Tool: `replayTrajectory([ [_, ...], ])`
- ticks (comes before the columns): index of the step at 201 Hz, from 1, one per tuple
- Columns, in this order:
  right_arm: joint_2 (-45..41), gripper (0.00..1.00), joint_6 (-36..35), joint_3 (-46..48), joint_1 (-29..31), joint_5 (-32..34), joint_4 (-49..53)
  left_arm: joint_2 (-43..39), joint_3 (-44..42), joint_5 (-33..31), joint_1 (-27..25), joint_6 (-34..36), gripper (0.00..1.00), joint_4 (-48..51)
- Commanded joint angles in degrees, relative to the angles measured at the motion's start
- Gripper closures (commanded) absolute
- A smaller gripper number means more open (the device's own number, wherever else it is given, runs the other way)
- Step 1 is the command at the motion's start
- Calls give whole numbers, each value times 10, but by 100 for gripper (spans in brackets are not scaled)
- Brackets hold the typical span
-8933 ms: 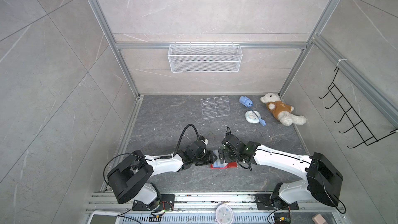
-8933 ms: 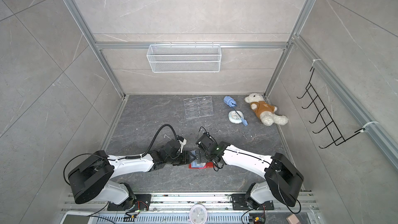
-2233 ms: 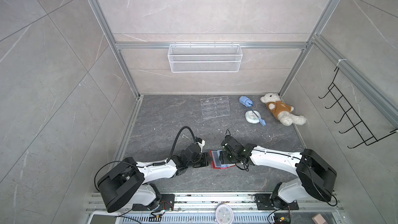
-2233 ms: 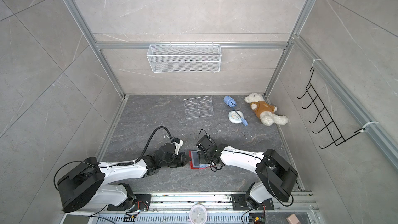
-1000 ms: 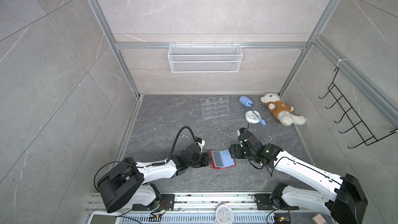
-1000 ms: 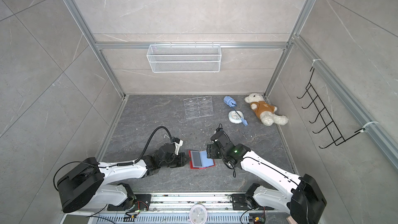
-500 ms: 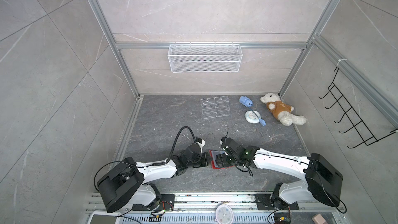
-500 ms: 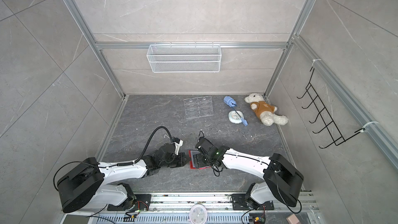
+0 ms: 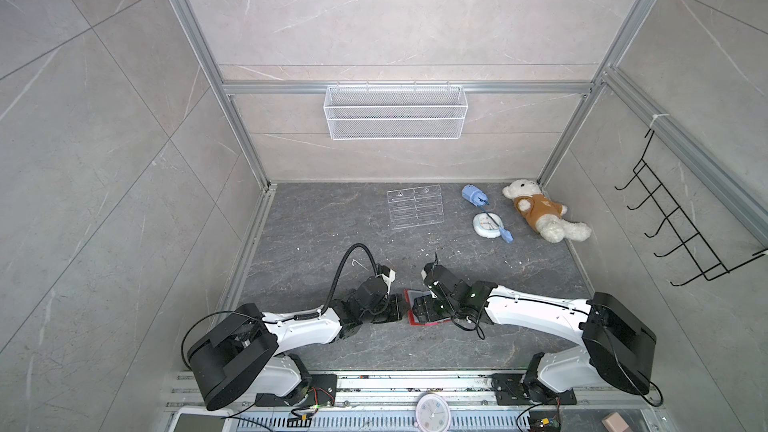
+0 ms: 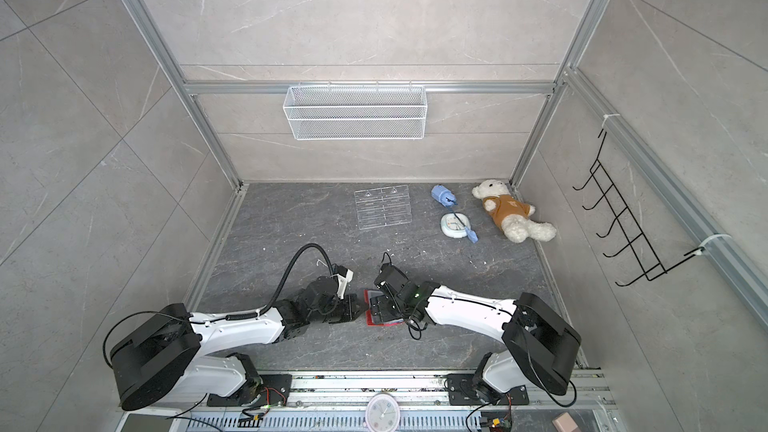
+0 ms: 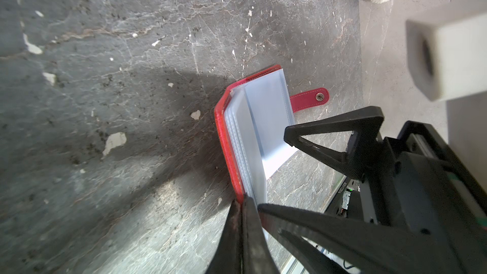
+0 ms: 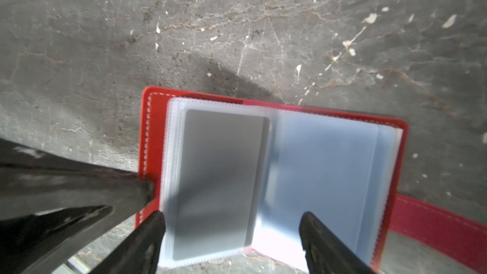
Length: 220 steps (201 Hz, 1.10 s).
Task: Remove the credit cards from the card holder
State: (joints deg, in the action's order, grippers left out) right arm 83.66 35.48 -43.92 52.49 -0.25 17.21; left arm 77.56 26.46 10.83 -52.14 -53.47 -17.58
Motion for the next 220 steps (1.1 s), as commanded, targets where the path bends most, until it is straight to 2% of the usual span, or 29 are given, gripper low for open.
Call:
replayTrajectory([
  [1, 13, 18, 10, -13, 4, 10, 4, -5, 15, -2, -2, 14, 100, -13],
  [104, -8, 19, 16, -14, 2, 57, 42, -2, 14, -1, -2, 16, 100, -10],
  [220, -42, 20, 13, 2, -23, 64, 57, 10, 7, -17, -2, 24, 100, 0],
])
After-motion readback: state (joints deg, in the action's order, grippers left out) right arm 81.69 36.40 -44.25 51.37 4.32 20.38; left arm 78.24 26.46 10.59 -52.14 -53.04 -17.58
